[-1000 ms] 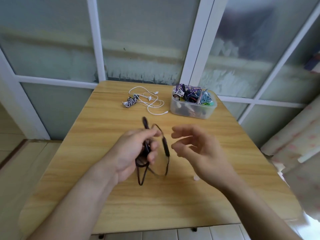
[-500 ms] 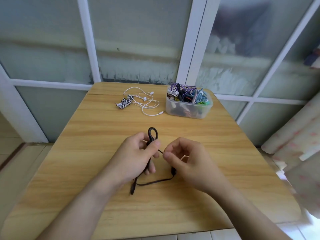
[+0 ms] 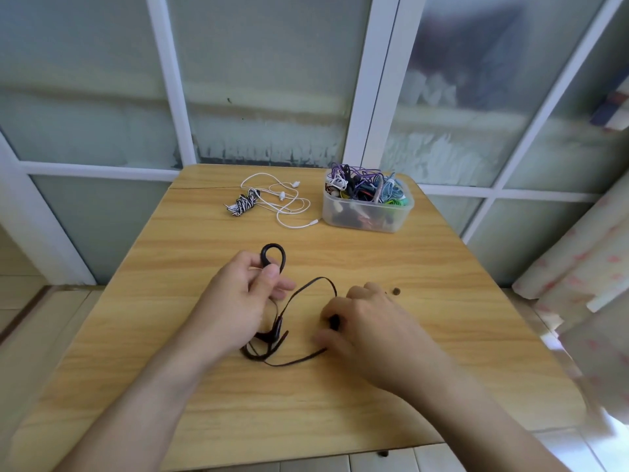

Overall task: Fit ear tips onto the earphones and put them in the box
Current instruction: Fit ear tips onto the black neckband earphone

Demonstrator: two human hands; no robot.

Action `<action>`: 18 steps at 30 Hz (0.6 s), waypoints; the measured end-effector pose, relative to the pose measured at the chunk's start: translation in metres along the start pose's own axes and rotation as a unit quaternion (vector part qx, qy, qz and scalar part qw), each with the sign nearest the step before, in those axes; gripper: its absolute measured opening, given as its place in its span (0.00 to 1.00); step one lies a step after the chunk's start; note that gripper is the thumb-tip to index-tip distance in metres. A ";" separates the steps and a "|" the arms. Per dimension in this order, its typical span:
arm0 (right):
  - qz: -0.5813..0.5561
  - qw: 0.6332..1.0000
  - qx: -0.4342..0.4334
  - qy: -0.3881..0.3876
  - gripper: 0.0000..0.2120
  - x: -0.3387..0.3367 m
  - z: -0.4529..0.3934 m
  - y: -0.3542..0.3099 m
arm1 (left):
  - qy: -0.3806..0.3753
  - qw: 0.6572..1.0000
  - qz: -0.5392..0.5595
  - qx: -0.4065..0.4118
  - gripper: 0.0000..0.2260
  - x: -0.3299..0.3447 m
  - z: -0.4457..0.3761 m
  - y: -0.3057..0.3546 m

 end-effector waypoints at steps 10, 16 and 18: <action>-0.276 0.947 0.118 0.113 0.09 -0.010 0.003 0.010 | 0.111 0.984 0.128 0.061 0.07 -0.016 0.002 0.014; -0.317 0.940 0.099 0.073 0.14 0.001 -0.003 0.009 | 0.043 0.977 0.207 0.031 0.12 0.003 0.004 0.017; -0.251 0.962 0.076 0.069 0.16 0.005 -0.004 0.006 | 0.060 0.977 0.204 0.031 0.12 0.001 0.002 0.016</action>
Point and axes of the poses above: each hand's wrist, its own z-axis away from the middle knuckle, its own x-axis out of the palm, y = z × x, the point moved 7 cm from there along -z, towards the middle knuckle, and after that the axes turned 12 degrees about z, right-handed, at the moved point
